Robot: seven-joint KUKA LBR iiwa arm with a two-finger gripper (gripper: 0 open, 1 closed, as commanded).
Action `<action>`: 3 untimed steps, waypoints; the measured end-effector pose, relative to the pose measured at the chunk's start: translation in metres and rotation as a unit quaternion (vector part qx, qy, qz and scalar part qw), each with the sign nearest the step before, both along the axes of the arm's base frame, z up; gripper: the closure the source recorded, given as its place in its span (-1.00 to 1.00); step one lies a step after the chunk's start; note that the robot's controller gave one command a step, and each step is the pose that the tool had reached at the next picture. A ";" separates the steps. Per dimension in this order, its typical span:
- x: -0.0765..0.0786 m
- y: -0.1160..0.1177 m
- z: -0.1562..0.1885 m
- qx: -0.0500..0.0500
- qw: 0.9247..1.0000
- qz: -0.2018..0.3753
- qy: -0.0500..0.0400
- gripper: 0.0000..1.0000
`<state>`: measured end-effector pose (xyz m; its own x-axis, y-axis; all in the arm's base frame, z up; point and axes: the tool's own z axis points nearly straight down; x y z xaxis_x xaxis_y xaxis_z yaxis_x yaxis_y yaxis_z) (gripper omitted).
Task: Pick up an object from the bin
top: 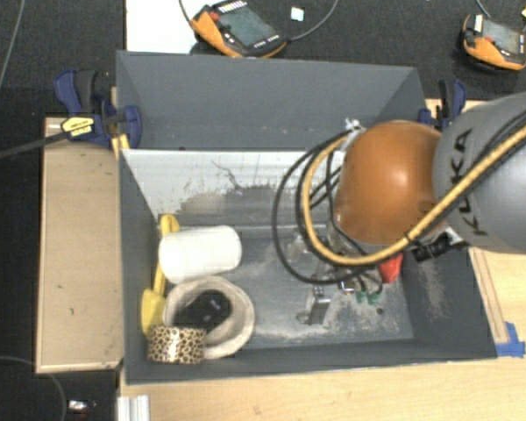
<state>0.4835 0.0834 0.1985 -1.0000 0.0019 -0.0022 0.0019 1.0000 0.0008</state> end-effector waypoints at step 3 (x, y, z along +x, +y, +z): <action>0.042 0.080 -0.099 -0.002 1.000 -0.025 0.002 -1.00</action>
Offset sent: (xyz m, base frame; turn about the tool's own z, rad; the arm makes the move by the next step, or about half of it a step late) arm -0.0022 0.0854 -0.0526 -0.1712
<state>0.5252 0.1638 0.0999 -0.9986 0.0525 0.0022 0.0525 0.9986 -0.0038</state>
